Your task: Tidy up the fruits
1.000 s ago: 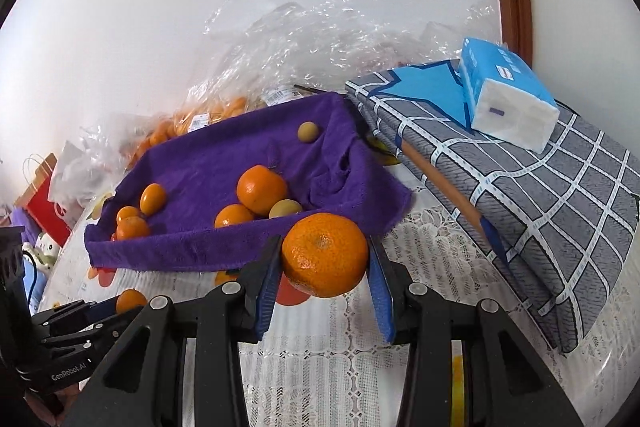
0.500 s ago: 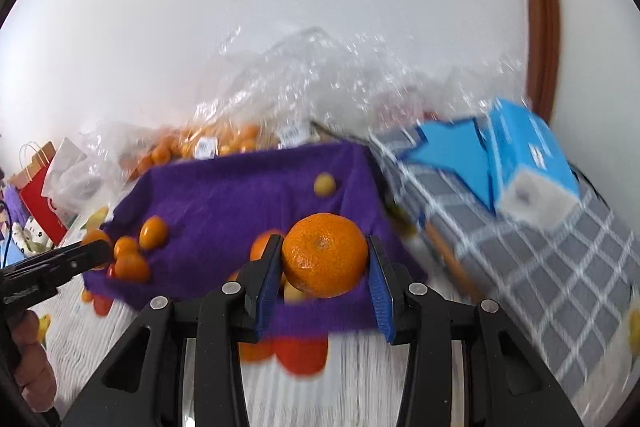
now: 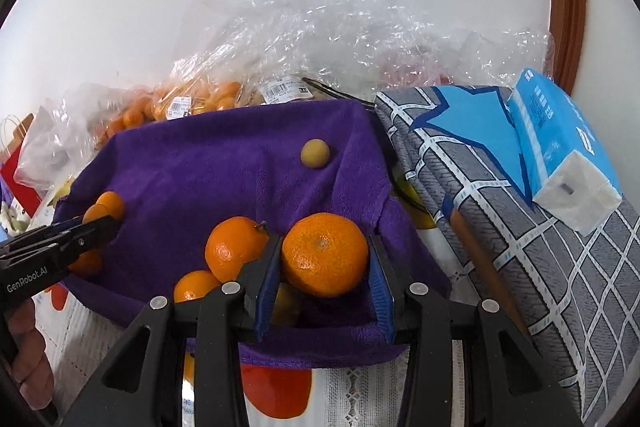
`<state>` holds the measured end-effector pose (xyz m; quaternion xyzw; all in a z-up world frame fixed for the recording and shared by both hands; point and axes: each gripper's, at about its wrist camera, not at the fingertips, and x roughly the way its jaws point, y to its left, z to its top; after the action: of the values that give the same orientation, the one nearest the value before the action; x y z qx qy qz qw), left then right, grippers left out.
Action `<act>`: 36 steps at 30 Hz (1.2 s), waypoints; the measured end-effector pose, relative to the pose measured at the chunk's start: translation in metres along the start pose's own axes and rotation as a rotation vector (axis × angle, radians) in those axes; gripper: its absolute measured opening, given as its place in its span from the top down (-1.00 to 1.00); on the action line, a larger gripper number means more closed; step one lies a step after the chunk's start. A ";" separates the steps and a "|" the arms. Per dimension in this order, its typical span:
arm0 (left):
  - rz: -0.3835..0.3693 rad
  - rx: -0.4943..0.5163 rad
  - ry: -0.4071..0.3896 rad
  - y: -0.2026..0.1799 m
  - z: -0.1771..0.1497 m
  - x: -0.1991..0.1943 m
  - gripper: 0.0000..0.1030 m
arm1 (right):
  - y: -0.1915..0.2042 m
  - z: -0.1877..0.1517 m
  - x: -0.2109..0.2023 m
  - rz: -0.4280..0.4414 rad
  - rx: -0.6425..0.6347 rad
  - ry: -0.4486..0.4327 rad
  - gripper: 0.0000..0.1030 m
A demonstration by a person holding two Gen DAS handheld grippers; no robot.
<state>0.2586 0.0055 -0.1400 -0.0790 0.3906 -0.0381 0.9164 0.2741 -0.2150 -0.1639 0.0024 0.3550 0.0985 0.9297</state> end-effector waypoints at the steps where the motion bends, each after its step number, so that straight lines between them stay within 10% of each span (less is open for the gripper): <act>1: -0.001 0.000 0.001 -0.001 0.000 0.000 0.35 | 0.000 0.000 0.000 0.002 -0.001 0.000 0.19; 17: 0.143 0.018 -0.083 0.000 -0.037 -0.126 -0.22 | 0.044 -0.015 -0.141 -0.064 0.002 -0.100 -0.23; 36: 0.121 0.002 -0.201 -0.012 -0.086 -0.243 -0.61 | 0.065 -0.075 -0.273 -0.086 0.010 -0.181 -0.74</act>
<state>0.0285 0.0158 -0.0242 -0.0578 0.3007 0.0250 0.9516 0.0135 -0.2062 -0.0354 0.0008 0.2697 0.0562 0.9613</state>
